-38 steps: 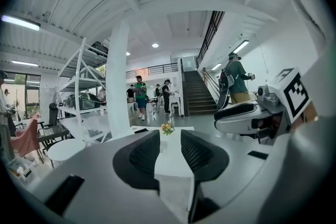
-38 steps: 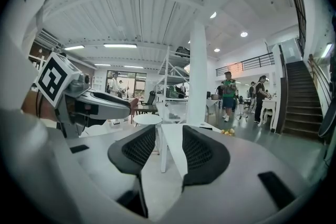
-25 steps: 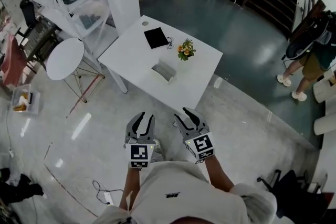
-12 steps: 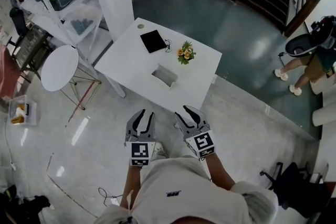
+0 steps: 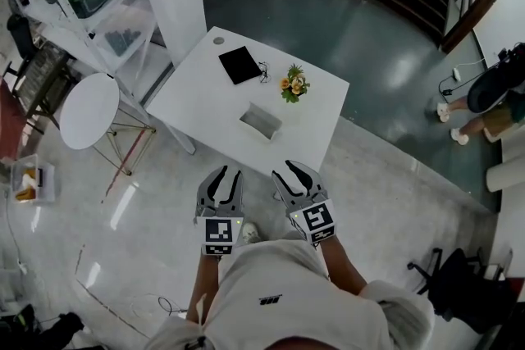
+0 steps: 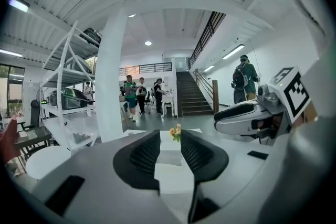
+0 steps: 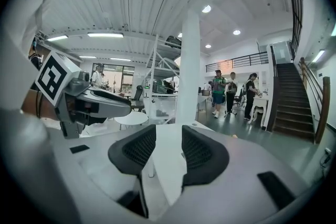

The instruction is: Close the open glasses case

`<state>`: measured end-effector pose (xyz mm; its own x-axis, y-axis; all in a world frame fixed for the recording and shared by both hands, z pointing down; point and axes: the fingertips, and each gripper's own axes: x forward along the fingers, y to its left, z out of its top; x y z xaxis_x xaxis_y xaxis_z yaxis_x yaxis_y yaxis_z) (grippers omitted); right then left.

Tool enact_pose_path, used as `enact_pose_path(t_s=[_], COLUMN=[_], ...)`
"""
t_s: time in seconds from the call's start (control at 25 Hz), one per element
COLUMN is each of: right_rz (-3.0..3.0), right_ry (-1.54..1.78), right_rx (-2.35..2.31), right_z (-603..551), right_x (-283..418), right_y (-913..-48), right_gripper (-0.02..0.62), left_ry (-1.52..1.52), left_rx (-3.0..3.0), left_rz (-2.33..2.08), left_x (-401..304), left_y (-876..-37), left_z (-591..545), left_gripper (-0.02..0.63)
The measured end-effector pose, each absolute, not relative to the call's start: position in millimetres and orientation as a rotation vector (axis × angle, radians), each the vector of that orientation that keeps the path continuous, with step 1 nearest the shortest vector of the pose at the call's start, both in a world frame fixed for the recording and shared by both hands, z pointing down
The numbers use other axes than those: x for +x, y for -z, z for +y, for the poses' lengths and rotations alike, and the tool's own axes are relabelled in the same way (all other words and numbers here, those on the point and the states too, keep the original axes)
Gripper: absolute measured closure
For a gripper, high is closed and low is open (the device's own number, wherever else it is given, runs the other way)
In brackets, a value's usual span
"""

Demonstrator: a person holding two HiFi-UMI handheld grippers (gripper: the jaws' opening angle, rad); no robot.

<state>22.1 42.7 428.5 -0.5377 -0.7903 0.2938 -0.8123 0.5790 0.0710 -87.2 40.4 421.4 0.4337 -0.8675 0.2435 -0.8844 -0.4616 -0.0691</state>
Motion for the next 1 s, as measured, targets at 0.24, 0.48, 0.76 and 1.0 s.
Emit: enact_pose_path(t_s=[0.24,0.48,0.76,1.0], right_rz=[-2.500,-2.472,-2.456,-2.451], right_ry=[-0.108,-0.124,-0.143,-0.183], right_rx=[1.340,1.368,1.376,1.367], right_z=[25,3,-29,-67], right_x=[19,24,32,39], right_y=[-436,-442,-455,-467], right_gripper=[0.439,0.439,0.439,0.439], left_ry=[-0.377,-0.368,-0.374,-0.396], left_rx=[2.619,2.641,2.641,2.632], left_rz=[-1.556,-1.522,-1.503,-1.489], left_x=[-89,-85,-79,-69], left_y=[-427,-430,-442,-451], left_z=[18,-8,-42,-78], left_gripper=[0.469,0.469,0.469,0.469])
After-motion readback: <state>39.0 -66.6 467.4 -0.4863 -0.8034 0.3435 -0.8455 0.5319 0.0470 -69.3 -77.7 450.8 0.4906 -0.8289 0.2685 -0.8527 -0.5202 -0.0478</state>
